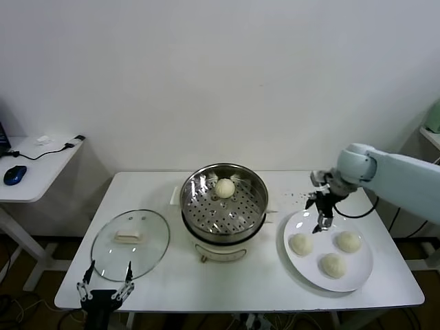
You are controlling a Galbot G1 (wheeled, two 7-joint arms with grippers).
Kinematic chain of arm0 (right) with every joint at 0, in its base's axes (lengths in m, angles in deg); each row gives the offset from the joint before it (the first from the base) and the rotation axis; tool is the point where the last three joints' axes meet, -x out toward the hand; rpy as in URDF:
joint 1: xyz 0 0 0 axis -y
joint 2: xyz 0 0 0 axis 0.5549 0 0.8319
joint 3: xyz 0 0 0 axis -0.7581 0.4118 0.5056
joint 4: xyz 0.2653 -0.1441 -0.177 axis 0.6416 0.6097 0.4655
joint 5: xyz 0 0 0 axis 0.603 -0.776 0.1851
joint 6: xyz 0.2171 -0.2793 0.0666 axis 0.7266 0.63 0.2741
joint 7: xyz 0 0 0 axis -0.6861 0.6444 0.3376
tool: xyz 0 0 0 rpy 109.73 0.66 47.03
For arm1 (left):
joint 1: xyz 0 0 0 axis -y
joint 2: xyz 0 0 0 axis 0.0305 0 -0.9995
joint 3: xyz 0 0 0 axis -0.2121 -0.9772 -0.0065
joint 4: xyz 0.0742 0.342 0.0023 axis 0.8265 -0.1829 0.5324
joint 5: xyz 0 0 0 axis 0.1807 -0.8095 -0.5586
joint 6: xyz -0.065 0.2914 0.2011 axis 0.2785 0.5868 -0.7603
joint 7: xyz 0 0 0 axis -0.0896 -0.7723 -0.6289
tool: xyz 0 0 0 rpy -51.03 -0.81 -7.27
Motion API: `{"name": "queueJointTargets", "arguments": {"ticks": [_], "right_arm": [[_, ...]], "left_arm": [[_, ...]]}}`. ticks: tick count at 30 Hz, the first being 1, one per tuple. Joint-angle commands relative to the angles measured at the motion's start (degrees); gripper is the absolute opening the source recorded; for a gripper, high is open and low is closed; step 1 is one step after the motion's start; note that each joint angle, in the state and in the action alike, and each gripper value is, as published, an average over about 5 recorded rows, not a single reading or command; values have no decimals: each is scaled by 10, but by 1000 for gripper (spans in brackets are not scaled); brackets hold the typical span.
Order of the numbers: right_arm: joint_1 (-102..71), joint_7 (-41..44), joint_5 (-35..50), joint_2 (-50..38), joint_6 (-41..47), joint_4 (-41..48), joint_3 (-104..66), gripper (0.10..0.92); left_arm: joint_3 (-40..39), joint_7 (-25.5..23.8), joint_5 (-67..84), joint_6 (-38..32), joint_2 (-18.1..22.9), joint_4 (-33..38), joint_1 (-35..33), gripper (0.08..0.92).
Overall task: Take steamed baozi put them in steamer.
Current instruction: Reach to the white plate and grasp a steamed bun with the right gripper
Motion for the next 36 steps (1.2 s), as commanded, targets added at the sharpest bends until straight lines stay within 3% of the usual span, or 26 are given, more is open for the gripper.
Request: {"name": "queueJointTargets", "arguments": {"ticks": [1,22,30,36], "right_arm": [[-99,-1,-46,1,20,11,-49,823],[-144,-15,-72,73,2,89,-90,821],[-136,-12,-69,72,-1,90,-87,692],[-130,-12,-57,63,0,84,-85,640]], "left_arm": [[1,1,-1,-3,0,-7,-3,823],[0,2,-4,-4,1,-20,2,823],[0,2,-5,-4,1,-20,2,823],[0,2,-4,-6,0,-21,0,823]]}}
